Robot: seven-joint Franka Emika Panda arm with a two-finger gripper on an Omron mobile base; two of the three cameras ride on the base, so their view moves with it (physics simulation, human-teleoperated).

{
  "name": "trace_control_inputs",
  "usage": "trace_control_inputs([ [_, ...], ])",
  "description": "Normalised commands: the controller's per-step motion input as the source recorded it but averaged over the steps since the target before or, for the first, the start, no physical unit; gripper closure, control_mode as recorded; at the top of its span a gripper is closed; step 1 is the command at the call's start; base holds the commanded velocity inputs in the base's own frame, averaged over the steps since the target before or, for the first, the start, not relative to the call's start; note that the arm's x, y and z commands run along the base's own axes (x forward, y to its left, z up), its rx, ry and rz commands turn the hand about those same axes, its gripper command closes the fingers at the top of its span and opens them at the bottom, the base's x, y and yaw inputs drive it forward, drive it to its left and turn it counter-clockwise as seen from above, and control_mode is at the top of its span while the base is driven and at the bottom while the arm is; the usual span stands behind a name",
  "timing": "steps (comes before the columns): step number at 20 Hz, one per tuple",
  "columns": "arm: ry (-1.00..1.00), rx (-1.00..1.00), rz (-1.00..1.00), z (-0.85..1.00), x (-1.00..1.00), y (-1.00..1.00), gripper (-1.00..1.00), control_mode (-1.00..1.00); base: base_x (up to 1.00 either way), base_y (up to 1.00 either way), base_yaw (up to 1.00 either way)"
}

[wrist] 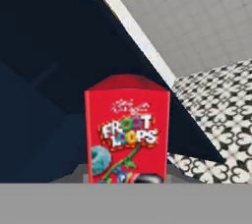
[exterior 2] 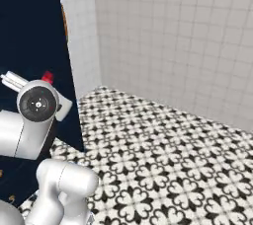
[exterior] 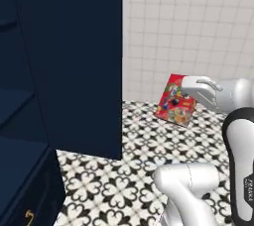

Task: Pick the cereal and place it on the digital scale for weighing, and close the cabinet.

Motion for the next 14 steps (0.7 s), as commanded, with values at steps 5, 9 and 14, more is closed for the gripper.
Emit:
trace_control_inputs([
  [5, 0.0, 0.0, 0.0, 0.0, 0.0, 0.0, 1.0, 1.0, 0.0, 0.0, -0.99],
  [9, 0.0, 0.0, 0.0, 0.0, 0.0, 0.0, 1.0, 1.0, 0.0, 0.02, -1.0],
  [14, 0.0, 0.0, 0.0, 0.0, 0.0, 0.0, 1.0, 1.0, 0.0, 0.02, -1.0],
])
